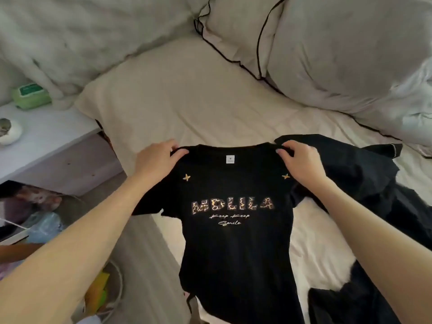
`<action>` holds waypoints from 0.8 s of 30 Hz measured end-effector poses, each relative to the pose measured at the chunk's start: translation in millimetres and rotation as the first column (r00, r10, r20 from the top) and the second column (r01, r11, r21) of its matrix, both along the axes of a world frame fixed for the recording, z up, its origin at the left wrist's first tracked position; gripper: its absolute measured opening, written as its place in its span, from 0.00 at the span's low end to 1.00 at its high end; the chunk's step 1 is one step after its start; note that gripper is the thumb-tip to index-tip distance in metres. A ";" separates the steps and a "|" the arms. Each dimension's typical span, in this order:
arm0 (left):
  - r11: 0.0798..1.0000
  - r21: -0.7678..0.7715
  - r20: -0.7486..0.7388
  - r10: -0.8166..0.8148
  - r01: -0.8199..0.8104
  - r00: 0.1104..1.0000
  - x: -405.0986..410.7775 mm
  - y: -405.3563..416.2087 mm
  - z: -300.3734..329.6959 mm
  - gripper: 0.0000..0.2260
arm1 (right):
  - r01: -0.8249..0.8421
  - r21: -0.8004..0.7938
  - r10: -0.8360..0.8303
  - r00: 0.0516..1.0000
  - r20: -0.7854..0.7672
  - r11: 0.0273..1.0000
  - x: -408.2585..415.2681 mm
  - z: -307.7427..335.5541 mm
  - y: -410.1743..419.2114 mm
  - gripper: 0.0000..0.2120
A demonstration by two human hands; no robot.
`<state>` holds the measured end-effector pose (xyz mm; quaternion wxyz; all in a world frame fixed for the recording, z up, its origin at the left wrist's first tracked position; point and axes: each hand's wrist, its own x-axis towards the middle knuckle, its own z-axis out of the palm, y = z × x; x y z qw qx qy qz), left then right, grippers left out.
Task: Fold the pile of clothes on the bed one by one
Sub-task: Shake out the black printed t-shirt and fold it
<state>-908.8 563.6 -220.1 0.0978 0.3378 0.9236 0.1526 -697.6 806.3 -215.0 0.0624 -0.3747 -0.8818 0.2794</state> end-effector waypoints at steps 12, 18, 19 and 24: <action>0.844 0.124 0.543 0.383 -0.522 0.748 -57.2 -24.6 -168.0 0.22 | -0.058 0.217 0.033 0.993 0.117 0.974 -38.6 -137.8 -32.3 0.21; 0.712 -0.103 0.897 0.369 -0.695 0.245 -23.1 -53.8 -184.6 0.16 | -0.397 0.083 0.373 0.903 0.212 0.914 -62.7 -177.0 -150.4 0.28; 0.738 -0.138 0.911 0.357 -0.661 0.208 -15.1 -51.9 -185.8 0.15 | -0.372 0.057 0.350 0.907 0.233 0.926 -66.0 -182.9 -161.3 0.29; 0.663 -0.145 0.981 0.191 -0.735 -0.022 7.0 -48.5 -180.9 0.09 | -0.215 0.023 0.196 0.927 0.319 0.976 -66.1 -197.9 -174.3 0.30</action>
